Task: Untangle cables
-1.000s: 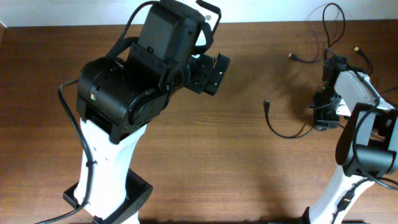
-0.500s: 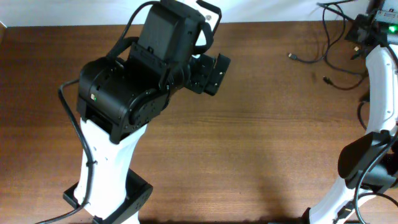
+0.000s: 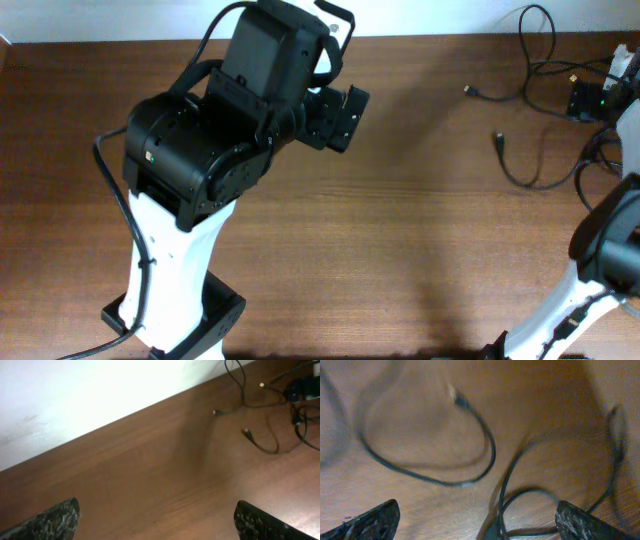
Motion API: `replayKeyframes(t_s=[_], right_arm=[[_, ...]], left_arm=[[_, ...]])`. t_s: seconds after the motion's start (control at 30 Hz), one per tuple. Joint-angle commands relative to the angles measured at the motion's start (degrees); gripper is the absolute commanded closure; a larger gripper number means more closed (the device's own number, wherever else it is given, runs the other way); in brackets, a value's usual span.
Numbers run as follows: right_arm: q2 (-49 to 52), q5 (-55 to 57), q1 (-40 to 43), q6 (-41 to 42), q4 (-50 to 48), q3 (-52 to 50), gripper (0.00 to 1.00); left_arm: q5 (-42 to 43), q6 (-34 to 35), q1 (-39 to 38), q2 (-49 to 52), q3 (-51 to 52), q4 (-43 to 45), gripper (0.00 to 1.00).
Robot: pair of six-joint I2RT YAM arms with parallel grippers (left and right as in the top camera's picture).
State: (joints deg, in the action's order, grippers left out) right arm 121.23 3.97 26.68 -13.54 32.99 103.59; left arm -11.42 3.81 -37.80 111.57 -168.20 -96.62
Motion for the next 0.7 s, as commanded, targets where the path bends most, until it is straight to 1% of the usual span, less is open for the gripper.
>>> replayKeyframes(t_s=[0.0,0.03,0.07,0.1,0.13,0.17,0.2,0.23,0.27,0.3,0.33,0.37,0.4,0.43,0.47,0.5,0.53,0.57,0.6,0.63,0.67], right_arm=[[-22.99,-7.74,-1.33,0.52,0.85,4.26,0.01],[-28.04,-10.19,-1.62,0.96,1.73,5.66,0.01],[-31.65,-11.19,-2.01,3.43,1.73,6.97,0.01],[-36.33,-13.53,-2.75,6.88,1.73,9.14,0.01],[-39.95,-19.56,-3.74,8.98,1.68,12.02,0.01],[-41.42,-23.02,-5.07,9.79,2.19,12.96,0.01],[-42.21,-23.93,-6.91,9.75,4.46,12.94,0.01],[-42.29,-23.89,-9.94,8.50,8.57,12.57,0.01],[-42.58,-23.85,-13.53,6.49,8.92,9.57,0.01],[-44.83,-18.71,-21.09,5.11,2.73,-0.37,0.01],[-46.12,-14.97,-23.23,4.07,0.50,-4.44,0.01],[-49.53,-11.89,-27.39,3.76,-6.29,-14.58,0.01],[-52.85,-11.87,-29.18,3.41,-11.87,-22.12,0.01],[-57.27,-12.17,-30.08,3.78,-17.79,-29.59,0.01],[-63.06,-11.63,-30.03,7.48,-23.78,-35.95,0.01],[-65.96,-7.32,-29.97,10.93,-22.36,-36.54,0.01],[-67.93,-4.96,-29.16,17.92,-18.29,-36.52,0.01],[-71.82,-6.43,-27.30,21.64,-10.21,-36.96,0.25],[-76.56,-5.84,-26.77,20.31,-5.27,-39.54,0.28],[-83.43,-4.57,-26.03,20.22,-4.44,-45.97,0.28],[-88.74,-4.76,-25.62,21.77,-4.50,-51.04,0.27]], left_arm=[[-6.56,-0.94,0.09,-0.26,-0.24,5.05,0.01],[-10.75,-0.94,0.11,-0.52,-0.24,9.14,0.01],[-14.58,-1.42,0.11,-0.74,-0.24,14.16,0.01],[-18.27,-7.08,0.11,-1.16,-0.24,24.90,0.01],[-18.86,-14.32,0.11,-1.22,-0.24,38.34,0.01],[-18.82,-19.21,0.11,-1.27,-0.04,46.31,0.01],[-18.86,-21.53,0.11,-2.16,0.15,48.13,0.01],[-18.86,-21.49,0.11,-3.50,0.94,45.53,0.01],[-18.86,-21.49,0.11,-7.08,5.11,41.97,0.01],[-19.52,-21.46,0.42,-18.69,22.38,43.91,0.01],[-19.54,-21.46,0.87,-24.79,32.20,46.77,0.01],[-19.61,-21.49,1.99,-36.33,50.80,54.38,0.01],[-21.44,-21.46,3.67,-46.07,66.07,61.94,0.02],[-22.51,-21.46,5.01,-53.13,76.02,67.56,0.01],[-25.20,-21.49,6.14,-61.37,86.55,69.83,0.01],[-29.53,-21.42,6.69,-68.65,92.08,67.93,0.01],[-30.64,-21.22,6.69,-71.12,93.13,64.87,0.01],[-32.13,-17.99,6.69,-73.37,92.98,58.66,0.01],[-32.06,-15.54,6.69,-74.64,92.98,54.16,0.01],[-31.89,-11.91,6.69,-75.12,92.98,49.22,0.01],[-31.85,-10.27,6.69,-75.12,92.98,47.76,0.01]])
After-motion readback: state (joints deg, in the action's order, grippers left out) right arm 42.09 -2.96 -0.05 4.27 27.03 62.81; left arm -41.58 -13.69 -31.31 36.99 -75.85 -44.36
